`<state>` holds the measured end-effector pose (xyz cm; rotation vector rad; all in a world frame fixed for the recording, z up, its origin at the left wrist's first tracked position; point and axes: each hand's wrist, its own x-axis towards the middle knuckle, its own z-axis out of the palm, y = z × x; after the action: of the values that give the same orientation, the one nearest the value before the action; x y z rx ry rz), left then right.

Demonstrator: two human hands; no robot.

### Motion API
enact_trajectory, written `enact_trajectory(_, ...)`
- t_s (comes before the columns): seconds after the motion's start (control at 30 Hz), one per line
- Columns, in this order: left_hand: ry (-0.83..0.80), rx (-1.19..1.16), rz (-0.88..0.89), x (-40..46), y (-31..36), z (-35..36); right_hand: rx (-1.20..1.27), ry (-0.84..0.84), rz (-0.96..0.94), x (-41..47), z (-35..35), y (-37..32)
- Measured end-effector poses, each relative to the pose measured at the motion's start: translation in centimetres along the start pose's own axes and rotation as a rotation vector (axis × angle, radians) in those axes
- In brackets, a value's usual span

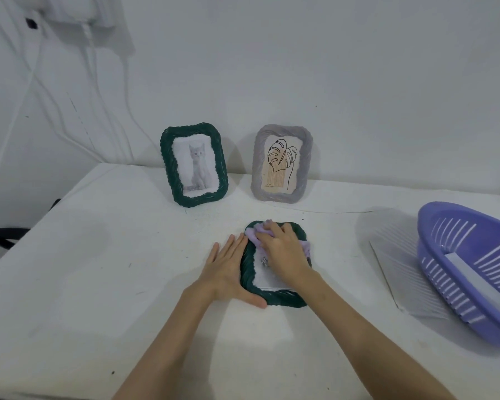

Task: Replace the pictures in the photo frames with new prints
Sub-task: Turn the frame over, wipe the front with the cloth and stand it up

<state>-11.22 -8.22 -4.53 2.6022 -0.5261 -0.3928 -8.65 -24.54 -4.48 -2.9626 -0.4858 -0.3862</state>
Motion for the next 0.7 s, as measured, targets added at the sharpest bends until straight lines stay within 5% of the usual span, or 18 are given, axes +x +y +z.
enact_trajectory(0.13,-0.004,0.015,-0.006,0.1,-0.3,0.1,0.253,-0.041,-0.026,-3.3,-1.6,-0.1)
enact_trajectory(0.3,0.008,0.016,-0.004,0.3,-0.5,0.3,0.197,-0.052,-0.094,-7.2,-4.0,1.2)
enact_trajectory(0.5,0.001,-0.018,-0.020,0.2,-0.1,0.0,0.145,-0.045,0.121,-2.8,-0.9,3.9)
enact_trajectory(0.7,0.014,-0.010,-0.018,0.1,0.0,-0.1,0.212,-0.008,0.039,0.2,-0.6,1.6)
